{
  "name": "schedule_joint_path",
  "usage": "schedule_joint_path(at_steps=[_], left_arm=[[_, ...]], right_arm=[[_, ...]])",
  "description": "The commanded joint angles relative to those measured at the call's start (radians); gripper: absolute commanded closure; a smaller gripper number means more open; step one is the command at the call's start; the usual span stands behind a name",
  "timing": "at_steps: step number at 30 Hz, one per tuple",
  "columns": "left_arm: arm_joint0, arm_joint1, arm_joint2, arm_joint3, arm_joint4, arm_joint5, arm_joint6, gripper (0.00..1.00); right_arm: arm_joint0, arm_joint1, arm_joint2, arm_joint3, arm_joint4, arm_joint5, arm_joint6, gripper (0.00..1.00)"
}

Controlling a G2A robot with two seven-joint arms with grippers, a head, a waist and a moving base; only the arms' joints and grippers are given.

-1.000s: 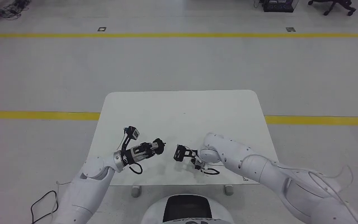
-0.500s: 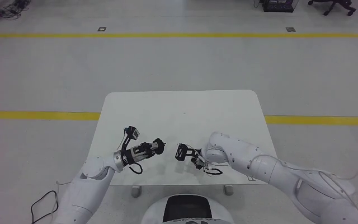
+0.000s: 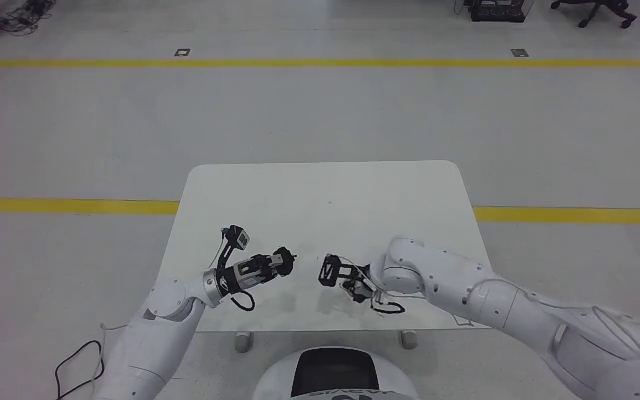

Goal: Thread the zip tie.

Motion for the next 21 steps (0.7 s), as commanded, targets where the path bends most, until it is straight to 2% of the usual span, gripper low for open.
schedule_joint_path(at_steps=[1,7,12,17,19,21], left_arm=[[0.0,0.0,0.0,0.0,0.0,0.0,0.0,1.0],[0.0,0.0,0.0,0.0,0.0,0.0,0.0,1.0],[0.0,0.0,0.0,0.0,0.0,0.0,0.0,1.0],[0.0,0.0,0.0,0.0,0.0,0.0,0.0,1.0],[0.0,0.0,0.0,0.0,0.0,0.0,0.0,1.0],[0.0,0.0,0.0,0.0,0.0,0.0,0.0,1.0]], right_arm=[[0.001,0.017,0.0,-0.015,0.006,0.0,-0.027,1.0],[0.005,0.089,0.0,-0.043,0.062,0.0,-0.213,1.0],[-0.01,0.163,0.0,-0.071,0.146,0.0,-0.401,1.0],[-0.025,0.22,0.0,-0.116,0.195,0.0,-0.47,1.0],[-0.027,0.235,0.0,-0.136,0.222,0.0,-0.458,1.0],[-0.027,0.235,0.0,-0.136,0.222,0.0,-0.458,1.0]])
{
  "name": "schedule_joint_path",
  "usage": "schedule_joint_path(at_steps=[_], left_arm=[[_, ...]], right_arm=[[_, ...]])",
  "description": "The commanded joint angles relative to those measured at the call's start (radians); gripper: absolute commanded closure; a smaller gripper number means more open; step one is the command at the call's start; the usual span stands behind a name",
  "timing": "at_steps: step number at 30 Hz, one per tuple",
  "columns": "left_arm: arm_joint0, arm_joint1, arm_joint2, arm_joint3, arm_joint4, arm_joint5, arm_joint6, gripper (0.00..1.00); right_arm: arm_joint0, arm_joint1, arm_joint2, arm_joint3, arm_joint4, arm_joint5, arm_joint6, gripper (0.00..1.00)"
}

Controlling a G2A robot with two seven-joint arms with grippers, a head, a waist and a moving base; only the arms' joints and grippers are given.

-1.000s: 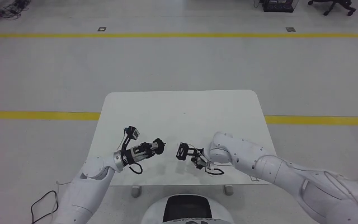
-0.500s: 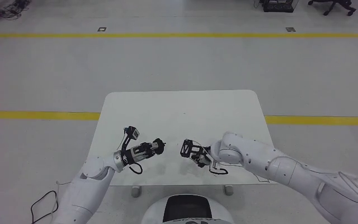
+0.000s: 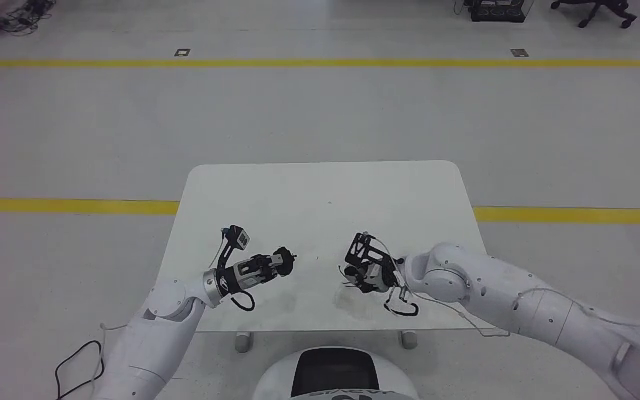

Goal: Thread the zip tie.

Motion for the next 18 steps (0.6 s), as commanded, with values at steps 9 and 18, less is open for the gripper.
schedule_joint_path(at_steps=[9,18], left_arm=[[0.0,0.0,0.0,0.0,0.0,0.0,0.0,1.0],[0.0,0.0,0.0,0.0,0.0,0.0,0.0,1.0]], right_arm=[[-0.005,-0.001,0.002,0.0,0.003,0.0,-0.008,1.0],[-0.067,0.017,0.044,-0.044,0.074,0.0,-0.189,1.0]])
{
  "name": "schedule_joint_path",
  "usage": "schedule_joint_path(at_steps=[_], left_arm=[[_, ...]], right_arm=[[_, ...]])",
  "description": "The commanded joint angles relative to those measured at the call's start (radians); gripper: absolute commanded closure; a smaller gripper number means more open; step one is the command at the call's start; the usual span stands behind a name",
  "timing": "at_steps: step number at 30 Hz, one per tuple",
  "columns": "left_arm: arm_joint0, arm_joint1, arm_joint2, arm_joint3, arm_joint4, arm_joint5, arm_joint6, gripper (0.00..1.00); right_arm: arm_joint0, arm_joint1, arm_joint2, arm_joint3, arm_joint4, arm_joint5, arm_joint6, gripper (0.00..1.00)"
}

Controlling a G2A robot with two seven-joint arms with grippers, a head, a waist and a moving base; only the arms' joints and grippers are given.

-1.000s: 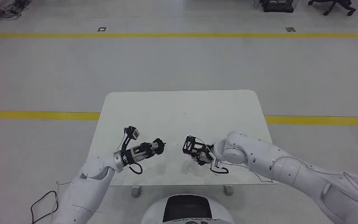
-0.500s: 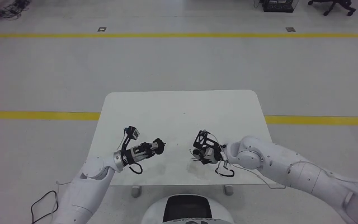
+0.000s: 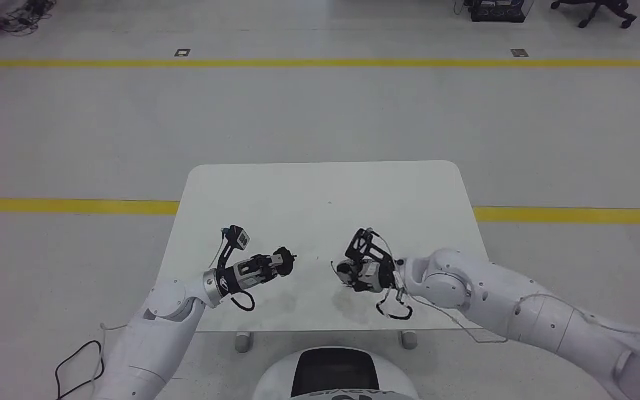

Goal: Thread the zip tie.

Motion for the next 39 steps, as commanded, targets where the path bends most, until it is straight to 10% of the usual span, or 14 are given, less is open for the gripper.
schedule_joint_path(at_steps=[1,13,22,39], left_arm=[[0.0,0.0,0.0,0.0,0.0,0.0,0.0,1.0],[0.0,0.0,0.0,0.0,0.0,0.0,0.0,1.0],[0.0,0.0,0.001,0.0,-0.001,0.003,0.006,1.0],[0.049,-0.023,0.116,0.029,-0.018,0.0,0.2,1.0]], right_arm=[[-0.014,0.012,0.003,-0.019,0.026,0.0,-0.067,1.0],[-0.033,0.074,-0.034,-0.077,0.111,0.0,-0.303,1.0],[-0.04,0.072,-0.028,-0.079,0.114,0.003,-0.313,1.0],[-0.188,0.017,0.031,-0.043,0.037,0.0,-0.646,1.0]])
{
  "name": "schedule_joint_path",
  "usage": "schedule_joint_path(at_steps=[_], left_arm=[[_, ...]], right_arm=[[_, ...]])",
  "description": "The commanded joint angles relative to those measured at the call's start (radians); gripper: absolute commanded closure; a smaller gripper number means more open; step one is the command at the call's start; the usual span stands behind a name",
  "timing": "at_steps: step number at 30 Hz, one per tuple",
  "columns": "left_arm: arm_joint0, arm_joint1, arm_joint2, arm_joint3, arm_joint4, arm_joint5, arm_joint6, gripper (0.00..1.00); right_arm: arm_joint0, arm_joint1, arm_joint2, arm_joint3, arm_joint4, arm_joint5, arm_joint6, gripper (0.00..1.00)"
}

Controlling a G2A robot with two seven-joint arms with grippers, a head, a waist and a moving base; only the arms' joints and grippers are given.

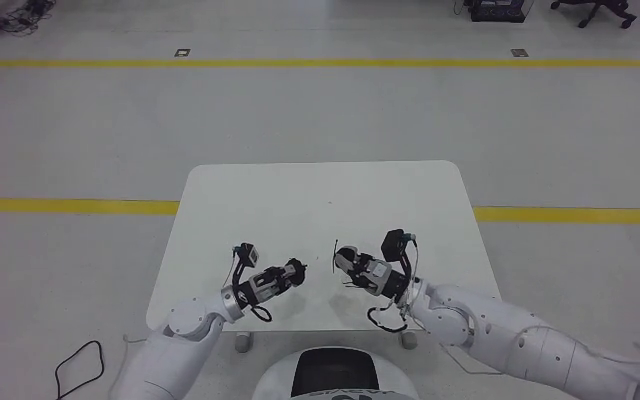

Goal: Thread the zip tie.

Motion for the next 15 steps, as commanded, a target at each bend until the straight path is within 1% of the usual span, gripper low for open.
schedule_joint_path(at_steps=[1,2,15], left_arm=[[-0.008,-0.004,0.005,0.018,-0.025,0.0,-0.009,1.0],[-0.015,-0.005,0.006,0.021,-0.026,0.0,-0.016,1.0],[-0.015,-0.005,0.006,0.021,-0.026,0.0,-0.016,1.0]], right_arm=[[-0.003,-0.01,0.003,0.008,0.003,0.0,-0.01,1.0],[-0.003,-0.011,0.003,0.009,0.002,0.0,-0.009,1.0],[-0.003,-0.011,0.003,0.009,0.002,0.0,-0.009,1.0]])
